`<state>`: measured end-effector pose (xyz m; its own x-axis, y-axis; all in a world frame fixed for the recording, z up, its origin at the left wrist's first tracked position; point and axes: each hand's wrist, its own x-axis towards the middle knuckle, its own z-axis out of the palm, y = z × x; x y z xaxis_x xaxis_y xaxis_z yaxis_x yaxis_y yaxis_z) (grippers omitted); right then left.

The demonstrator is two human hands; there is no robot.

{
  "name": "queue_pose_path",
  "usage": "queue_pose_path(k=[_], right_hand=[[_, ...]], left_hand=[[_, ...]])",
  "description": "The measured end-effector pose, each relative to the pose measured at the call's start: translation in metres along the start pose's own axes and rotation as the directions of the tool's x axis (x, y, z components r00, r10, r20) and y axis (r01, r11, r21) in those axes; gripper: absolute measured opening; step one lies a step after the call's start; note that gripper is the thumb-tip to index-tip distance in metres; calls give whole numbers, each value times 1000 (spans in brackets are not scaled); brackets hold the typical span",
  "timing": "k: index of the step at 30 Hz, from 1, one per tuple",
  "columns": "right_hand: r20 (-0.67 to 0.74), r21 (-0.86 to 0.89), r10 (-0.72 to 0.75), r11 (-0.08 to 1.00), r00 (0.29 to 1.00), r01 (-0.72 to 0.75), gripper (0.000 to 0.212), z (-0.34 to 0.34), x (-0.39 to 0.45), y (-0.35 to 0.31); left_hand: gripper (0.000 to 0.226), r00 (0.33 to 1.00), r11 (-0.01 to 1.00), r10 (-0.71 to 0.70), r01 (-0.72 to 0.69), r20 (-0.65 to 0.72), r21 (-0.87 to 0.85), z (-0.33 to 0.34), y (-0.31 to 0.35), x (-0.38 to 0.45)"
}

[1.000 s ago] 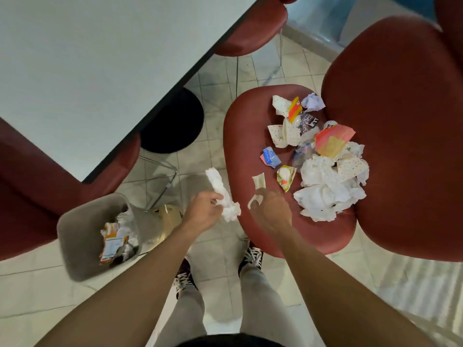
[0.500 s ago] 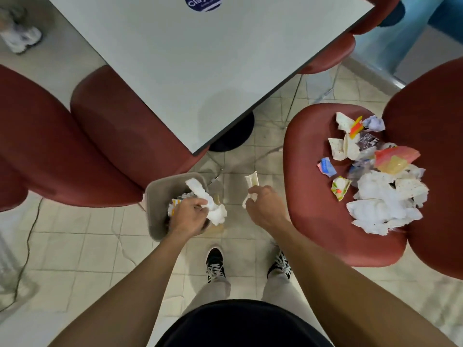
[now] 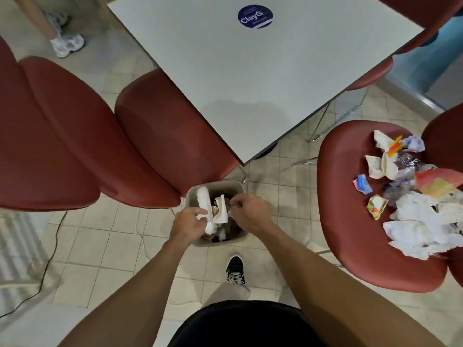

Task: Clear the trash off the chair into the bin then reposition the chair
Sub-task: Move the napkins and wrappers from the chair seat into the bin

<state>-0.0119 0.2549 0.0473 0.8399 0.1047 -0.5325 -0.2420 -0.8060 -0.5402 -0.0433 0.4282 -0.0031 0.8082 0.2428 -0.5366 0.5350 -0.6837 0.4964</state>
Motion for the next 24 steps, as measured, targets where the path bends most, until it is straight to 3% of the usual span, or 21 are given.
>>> queue_pose_path(k=[10,18,24], right_hand=[[-41,74,124,990,991,-121,34,-30,-3,61],[-89,235,304,932,949,-276,41,-79,-30,176],[-100,367,484,830,869,-419,45,-121,-57,280]], left_hand=[[16,990,997,68,-71,126,16,24,29,7],[16,949,965,226,-249,219,79,103,113,-3],[20,892,940,279,-330,356,90,182,189,-24]])
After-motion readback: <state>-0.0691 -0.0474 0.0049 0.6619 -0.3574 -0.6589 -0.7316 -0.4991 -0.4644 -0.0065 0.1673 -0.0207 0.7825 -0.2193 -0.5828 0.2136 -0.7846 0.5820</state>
